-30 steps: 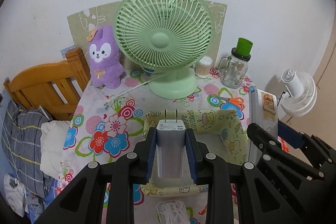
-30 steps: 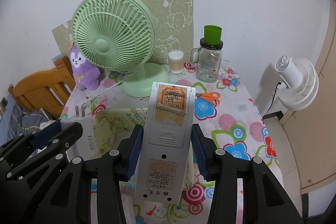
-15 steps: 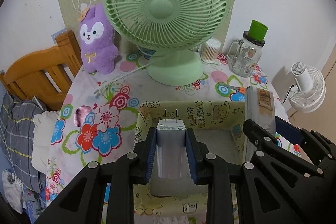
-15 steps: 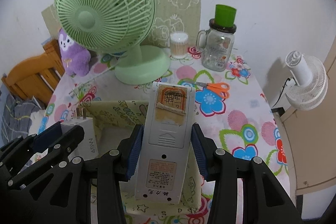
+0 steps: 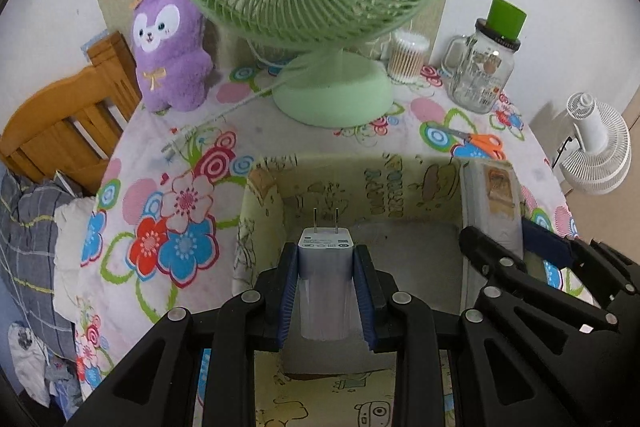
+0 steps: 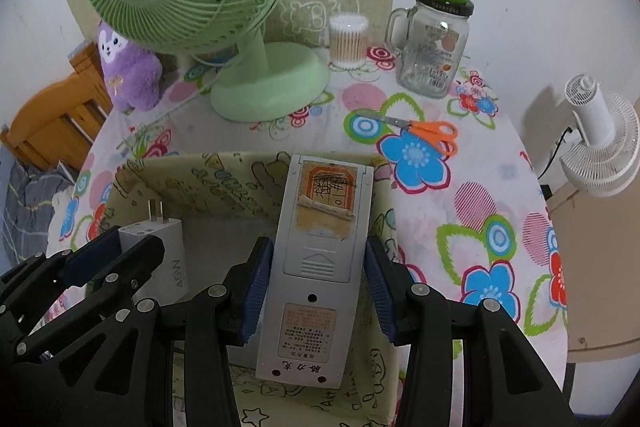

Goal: Organize rigid objects
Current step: 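Lower the power bank into the box with the left tool while the right tool lowers the remote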

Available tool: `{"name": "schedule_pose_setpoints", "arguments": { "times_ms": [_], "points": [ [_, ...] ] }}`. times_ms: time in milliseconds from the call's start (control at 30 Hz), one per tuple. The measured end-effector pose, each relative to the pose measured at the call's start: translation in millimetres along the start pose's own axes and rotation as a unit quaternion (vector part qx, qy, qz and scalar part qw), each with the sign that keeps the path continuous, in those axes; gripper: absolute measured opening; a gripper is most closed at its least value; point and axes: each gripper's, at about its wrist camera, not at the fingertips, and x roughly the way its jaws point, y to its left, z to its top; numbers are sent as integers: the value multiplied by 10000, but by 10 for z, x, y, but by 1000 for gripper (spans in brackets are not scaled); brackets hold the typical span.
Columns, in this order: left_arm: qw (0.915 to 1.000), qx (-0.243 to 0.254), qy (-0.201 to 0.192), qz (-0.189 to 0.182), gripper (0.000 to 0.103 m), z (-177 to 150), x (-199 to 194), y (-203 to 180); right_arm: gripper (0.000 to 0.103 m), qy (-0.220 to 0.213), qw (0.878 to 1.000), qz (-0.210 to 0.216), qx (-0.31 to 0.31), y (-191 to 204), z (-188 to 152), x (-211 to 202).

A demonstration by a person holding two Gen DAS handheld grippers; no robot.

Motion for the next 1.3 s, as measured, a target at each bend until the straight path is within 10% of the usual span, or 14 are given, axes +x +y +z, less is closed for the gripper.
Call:
{"name": "schedule_pose_setpoints", "arguments": {
  "times_ms": [633,1300],
  "points": [
    [9996,-208,-188,-23,53,-35,-162,115,53,-14,9998,43,173,-41,-26,-116],
    [9962,-394,-778,49,83,-121,-879,195,80,-540,9970,-91,540,-206,-124,-903]
  ]
}}
